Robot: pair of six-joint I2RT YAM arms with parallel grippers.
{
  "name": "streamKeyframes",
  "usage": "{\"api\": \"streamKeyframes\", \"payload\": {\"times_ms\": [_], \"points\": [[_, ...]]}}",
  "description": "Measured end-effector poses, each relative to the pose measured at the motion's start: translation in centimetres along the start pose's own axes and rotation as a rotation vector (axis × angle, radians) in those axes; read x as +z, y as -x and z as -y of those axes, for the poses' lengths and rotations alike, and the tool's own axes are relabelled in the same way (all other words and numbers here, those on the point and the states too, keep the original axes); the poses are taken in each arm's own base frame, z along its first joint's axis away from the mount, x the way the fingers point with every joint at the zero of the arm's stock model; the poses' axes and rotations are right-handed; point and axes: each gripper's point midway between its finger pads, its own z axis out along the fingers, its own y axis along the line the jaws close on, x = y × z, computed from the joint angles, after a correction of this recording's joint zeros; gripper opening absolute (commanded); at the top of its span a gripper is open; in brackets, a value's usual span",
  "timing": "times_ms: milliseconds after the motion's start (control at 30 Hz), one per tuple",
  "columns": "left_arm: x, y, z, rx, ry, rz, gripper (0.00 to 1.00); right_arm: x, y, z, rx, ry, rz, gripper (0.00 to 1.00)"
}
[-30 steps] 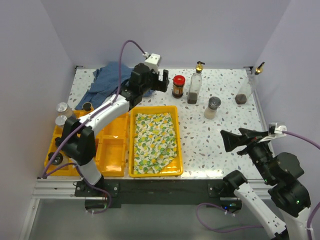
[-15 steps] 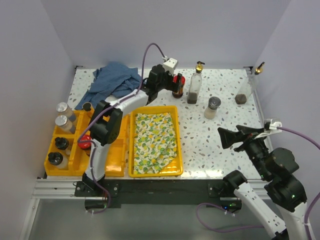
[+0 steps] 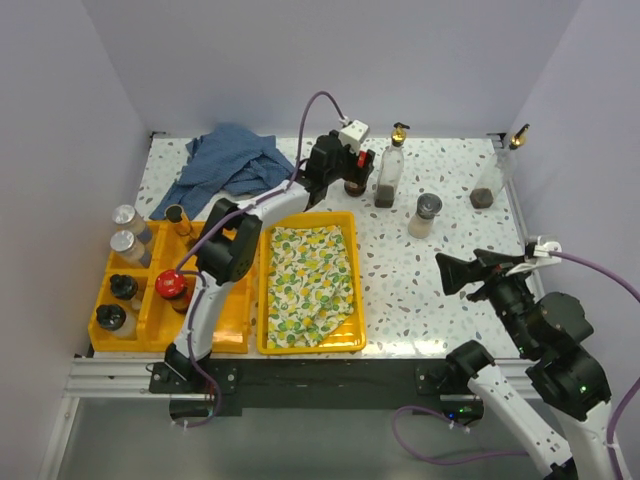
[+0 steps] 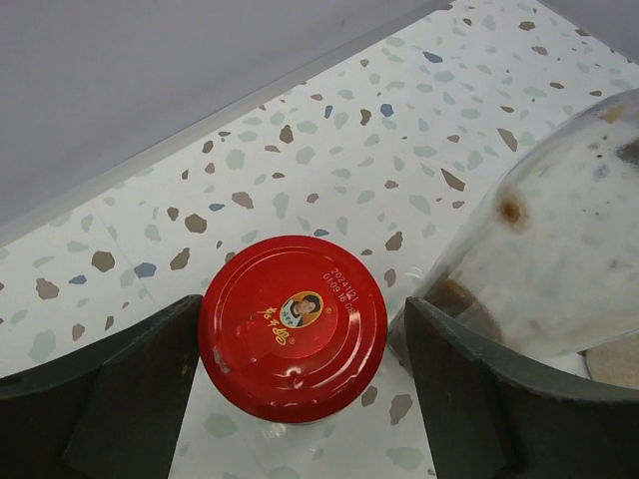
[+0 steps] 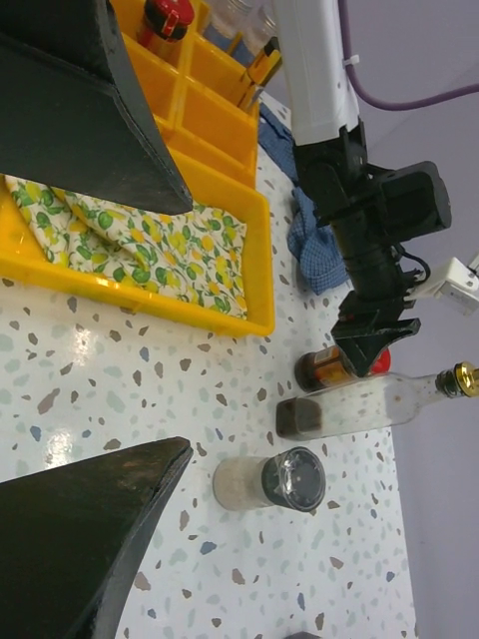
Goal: Organize the condiment bottles
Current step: Pick up the bottle from the center of the board, then place the bottle in the storage box.
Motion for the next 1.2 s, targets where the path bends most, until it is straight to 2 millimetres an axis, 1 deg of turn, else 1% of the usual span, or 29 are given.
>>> {"api": "streamKeyframes", "payload": {"times_ms": [133,233,267,333,367,433,467,567,633,800,867,1000,1100,1200], "points": [[0.9,-0.7,-0.4,0.014,0.013,-0.002,0.77,0.2,-0.1,0.1,-0.006,-0.006,-0.005,0.98],[1.3,-1.4,-0.6,0.02,0.02,-0.009,0.62,0.4,-0.2,0.1,-0.009,-0.009,-0.01,0.99],[1.3,-1.3,-0.6,0.023,0.02,-0.004,0.53,0.5,-0.2,0.1,-0.009,-0.011,-0.009,0.99],[1.3,-1.3,-0.6,0.029,0.022,-0.003,0.44,0.7,-0.4,0.1,-0.01,-0.011,-0.009,0.99],[1.4,-1.3,-0.6,0.03,0.022,-0.002,0.33,0.9,-0.6,0.2,-0.011,-0.013,-0.014,0.99],[1.4,-1.2,-0.6,0.03,0.022,-0.003,0.19,1.1,-1.0,0.3,-0.013,-0.017,-0.026,0.99],[1.4,-1.2,-0.6,0.03,0.022,-0.004,0.0,1.2,-1.1,0.3,-0.013,-0.018,-0.03,0.99],[1.3,-1.3,-0.6,0.027,0.025,0.001,0.0,1.5,-1.5,0.3,-0.009,-0.02,-0.038,0.98],[0.8,-1.4,-0.8,0.022,0.041,0.003,0.0,1.6,-1.7,0.3,-0.006,-0.019,-0.042,0.99],[-1.7,-1.7,-1.7,0.003,0.105,-0.03,0.0,1.6,-1.8,0.2,0.002,-0.015,-0.046,0.98],[-2.5,-1.3,-2.1,0.0,0.136,-0.03,0.0,1.6,-1.9,0.2,0.005,-0.015,-0.049,0.99],[-4.6,0.4,-3.2,-0.032,0.215,-0.006,0.0,1.8,-2.1,0.2,0.009,-0.018,-0.06,0.99],[-7.1,1.9,-3.9,-0.066,0.269,0.021,0.0,2.0,-2.0,0.1,0.007,-0.023,-0.071,0.99],[-10.1,3.5,-4.5,-0.106,0.327,0.059,0.0,1.9,-1.2,-0.2,0.011,-0.02,-0.064,0.99]]}}
